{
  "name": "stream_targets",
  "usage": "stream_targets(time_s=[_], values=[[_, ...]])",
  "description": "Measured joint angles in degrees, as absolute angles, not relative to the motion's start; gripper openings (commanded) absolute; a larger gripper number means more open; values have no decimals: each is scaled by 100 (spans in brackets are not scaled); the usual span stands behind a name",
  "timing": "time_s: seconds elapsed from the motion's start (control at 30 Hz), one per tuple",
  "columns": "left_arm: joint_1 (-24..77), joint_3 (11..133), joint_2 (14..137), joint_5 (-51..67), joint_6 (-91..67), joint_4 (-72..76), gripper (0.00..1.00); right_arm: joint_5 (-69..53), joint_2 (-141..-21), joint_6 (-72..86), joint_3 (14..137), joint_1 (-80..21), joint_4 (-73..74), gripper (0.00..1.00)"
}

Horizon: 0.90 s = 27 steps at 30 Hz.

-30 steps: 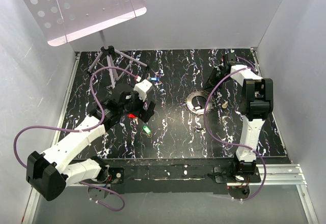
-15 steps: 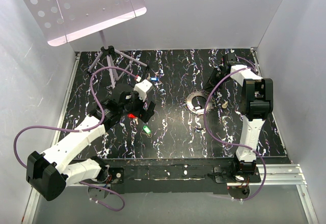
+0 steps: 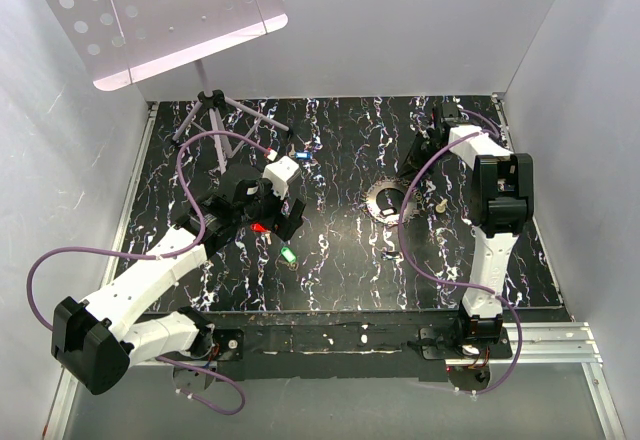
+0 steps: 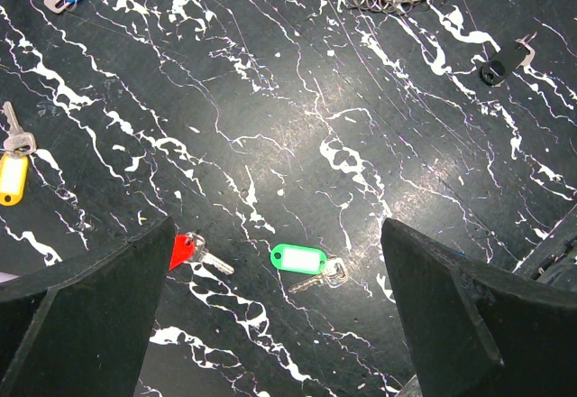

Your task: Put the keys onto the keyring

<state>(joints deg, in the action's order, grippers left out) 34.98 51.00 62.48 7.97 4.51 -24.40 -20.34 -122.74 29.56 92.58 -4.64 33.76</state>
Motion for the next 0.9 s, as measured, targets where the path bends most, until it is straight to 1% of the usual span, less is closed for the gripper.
stream_targets(time_s=[0.9], values=[[3498, 5100, 6248, 797, 449, -2440, 99, -1747, -12320, 2875, 9365, -602, 3496, 22]])
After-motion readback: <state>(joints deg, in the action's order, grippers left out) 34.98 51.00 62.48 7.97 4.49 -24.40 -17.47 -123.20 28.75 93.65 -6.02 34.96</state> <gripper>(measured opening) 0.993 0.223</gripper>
